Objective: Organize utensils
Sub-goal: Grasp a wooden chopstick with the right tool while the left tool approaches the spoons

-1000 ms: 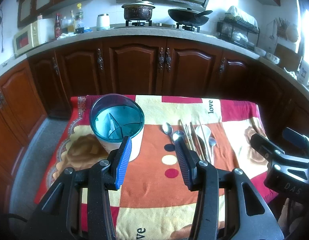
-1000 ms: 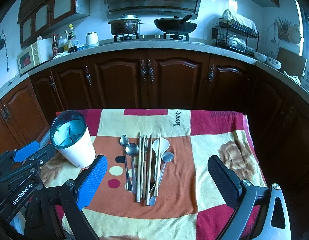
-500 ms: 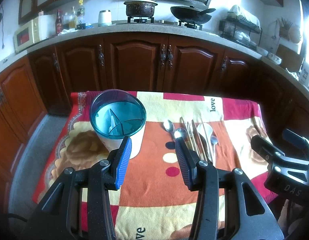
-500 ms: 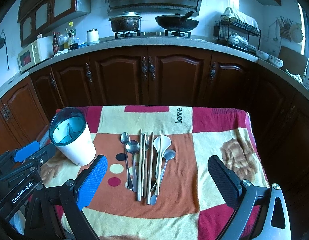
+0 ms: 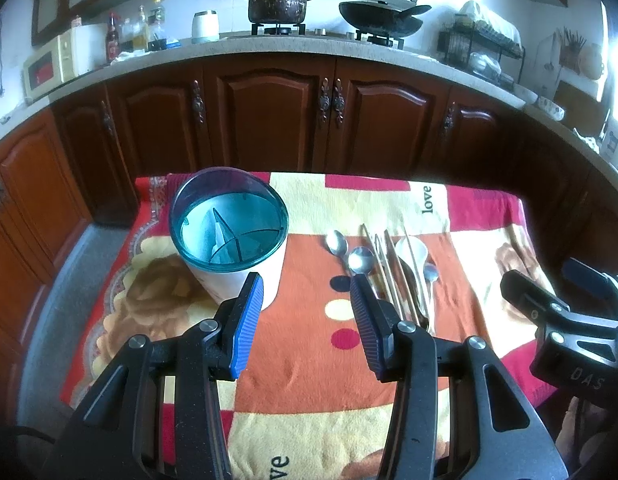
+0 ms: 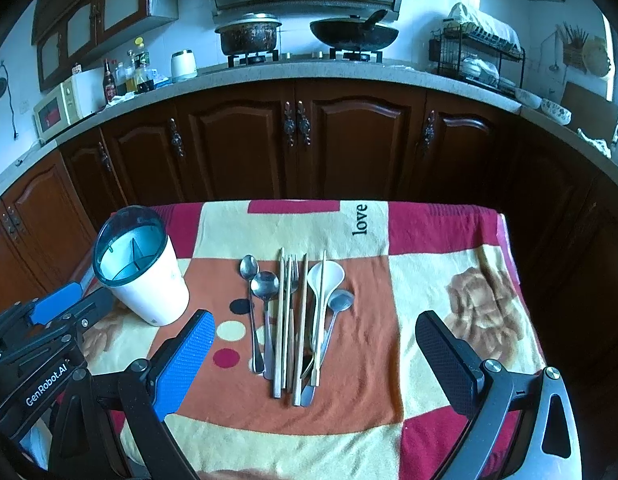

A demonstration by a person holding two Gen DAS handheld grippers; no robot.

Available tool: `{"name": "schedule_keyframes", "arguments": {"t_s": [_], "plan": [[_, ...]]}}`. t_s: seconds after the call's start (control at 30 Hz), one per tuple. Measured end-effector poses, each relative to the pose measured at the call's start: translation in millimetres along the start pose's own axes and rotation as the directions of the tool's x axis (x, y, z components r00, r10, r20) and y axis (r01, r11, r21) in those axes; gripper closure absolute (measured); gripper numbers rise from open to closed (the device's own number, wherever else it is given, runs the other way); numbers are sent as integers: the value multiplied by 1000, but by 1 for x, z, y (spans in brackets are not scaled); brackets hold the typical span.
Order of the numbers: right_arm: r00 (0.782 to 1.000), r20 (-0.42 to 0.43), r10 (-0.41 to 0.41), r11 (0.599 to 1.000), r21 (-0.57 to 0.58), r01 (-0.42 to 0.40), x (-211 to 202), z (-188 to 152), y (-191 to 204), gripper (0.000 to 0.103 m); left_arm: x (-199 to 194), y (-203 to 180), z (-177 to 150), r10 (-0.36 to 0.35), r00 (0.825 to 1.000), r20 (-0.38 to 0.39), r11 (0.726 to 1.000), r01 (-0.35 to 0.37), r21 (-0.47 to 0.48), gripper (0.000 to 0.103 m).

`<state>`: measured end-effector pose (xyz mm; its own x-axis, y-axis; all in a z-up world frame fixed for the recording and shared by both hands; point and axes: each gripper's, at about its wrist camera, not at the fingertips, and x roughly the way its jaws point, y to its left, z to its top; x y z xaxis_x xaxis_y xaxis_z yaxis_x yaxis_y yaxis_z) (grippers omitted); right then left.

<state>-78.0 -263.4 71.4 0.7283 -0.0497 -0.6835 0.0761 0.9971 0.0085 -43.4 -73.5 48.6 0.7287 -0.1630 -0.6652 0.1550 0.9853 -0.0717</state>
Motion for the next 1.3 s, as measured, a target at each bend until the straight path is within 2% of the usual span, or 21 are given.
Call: {"name": "schedule_keyframes", "arguments": {"t_s": [0.17,0.37,0.43,0.5,0.57,0.63,0.73,0.83,0.97,1.03,1.13,1.27,1.3], "plan": [[1000,-13,21,1000,8,-21,11,-2,-7,3,13,3,-1,-9,1000,-28,1000,9,-5,58],[993,-52,105,993,62,-102,44,-8,-32,5,30,-1,-5,-44,997,-65,999,45,15,58],[987,-82,137,988,83,-130,63,-9,-43,18,38,-4,-5,-64,994,-87,998,66,15,58],[979,-107,174,982,100,-163,80,-10,-50,23,46,-7,-4,-73,992,-103,997,75,15,58],[972,-126,199,977,107,-186,97,-9,-55,33,54,-12,-3,-77,991,-113,997,80,25,59],[965,-152,215,974,104,-201,117,-7,-57,50,59,-17,-3,-77,990,-119,996,82,35,59],[950,-191,247,966,130,-225,152,-4,-62,60,68,-24,-2,-82,987,-135,995,89,44,59],[939,-209,273,958,146,-246,174,2,-63,62,78,-29,-2,-80,985,-153,995,88,50,59],[931,-231,282,959,106,-264,199,13,-55,65,91,-33,-1,-74,981,-177,995,84,52,59],[922,-253,292,956,83,-280,214,18,-49,75,97,-35,0,-74,979,-188,995,85,52,59],[922,-285,261,965,61,-255,233,22,-47,77,106,-39,2,-76,977,-201,994,89,56,59],[904,-317,286,958,98,-268,253,21,-51,88,119,-46,8,-73,973,-217,994,89,61,59],[895,-321,309,951,116,-286,256,20,-53,94,122,-48,9,-75,972,-222,994,91,61,59]]}}
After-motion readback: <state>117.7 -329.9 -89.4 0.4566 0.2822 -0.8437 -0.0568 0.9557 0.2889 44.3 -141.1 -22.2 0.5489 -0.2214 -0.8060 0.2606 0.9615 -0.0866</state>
